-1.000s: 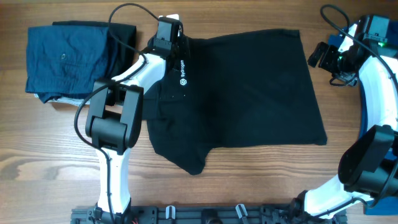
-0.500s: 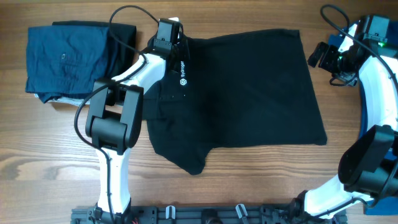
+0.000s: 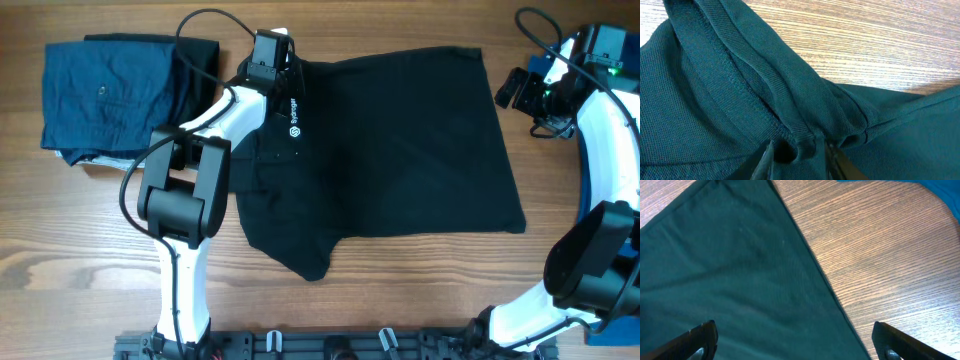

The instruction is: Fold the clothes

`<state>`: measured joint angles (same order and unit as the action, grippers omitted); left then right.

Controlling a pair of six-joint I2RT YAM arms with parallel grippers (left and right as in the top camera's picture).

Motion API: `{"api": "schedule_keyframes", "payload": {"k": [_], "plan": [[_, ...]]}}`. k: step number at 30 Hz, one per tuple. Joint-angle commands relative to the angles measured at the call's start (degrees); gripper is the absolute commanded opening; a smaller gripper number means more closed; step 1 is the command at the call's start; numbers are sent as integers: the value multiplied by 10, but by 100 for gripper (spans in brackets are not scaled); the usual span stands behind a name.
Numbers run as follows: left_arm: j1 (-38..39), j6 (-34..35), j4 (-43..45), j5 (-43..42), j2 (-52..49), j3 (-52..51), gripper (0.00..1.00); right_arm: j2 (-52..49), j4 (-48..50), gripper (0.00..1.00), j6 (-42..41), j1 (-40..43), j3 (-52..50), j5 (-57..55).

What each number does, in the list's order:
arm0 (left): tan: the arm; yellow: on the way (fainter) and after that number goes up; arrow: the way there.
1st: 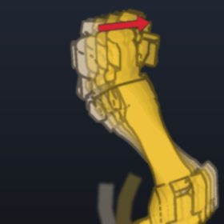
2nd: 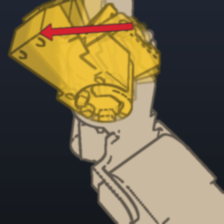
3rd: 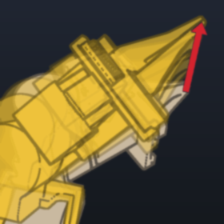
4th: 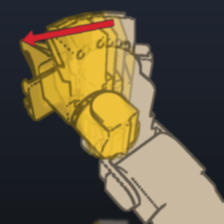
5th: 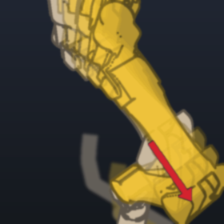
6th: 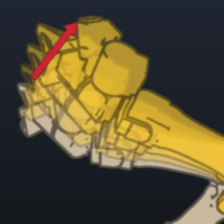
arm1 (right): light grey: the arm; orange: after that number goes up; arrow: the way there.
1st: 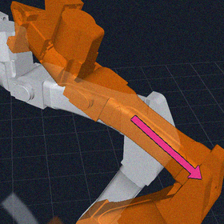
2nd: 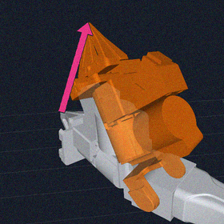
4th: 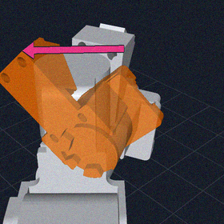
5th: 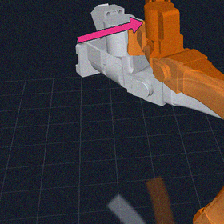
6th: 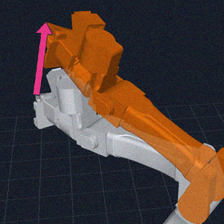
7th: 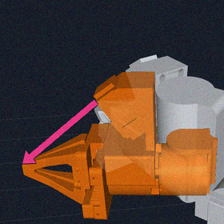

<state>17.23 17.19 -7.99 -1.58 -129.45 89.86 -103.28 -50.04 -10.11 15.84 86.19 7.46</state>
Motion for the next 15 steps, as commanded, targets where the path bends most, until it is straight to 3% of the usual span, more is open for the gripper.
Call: {"api": "schedule_keyframes", "payload": {"k": [1,15], "plan": [[1,-3,-4,-3,-17,6,33,4,1,100,10,1,5,-3],[1,-3,-4,-2,-26,6,36,4,1,100,10,1,5,-3]]}}
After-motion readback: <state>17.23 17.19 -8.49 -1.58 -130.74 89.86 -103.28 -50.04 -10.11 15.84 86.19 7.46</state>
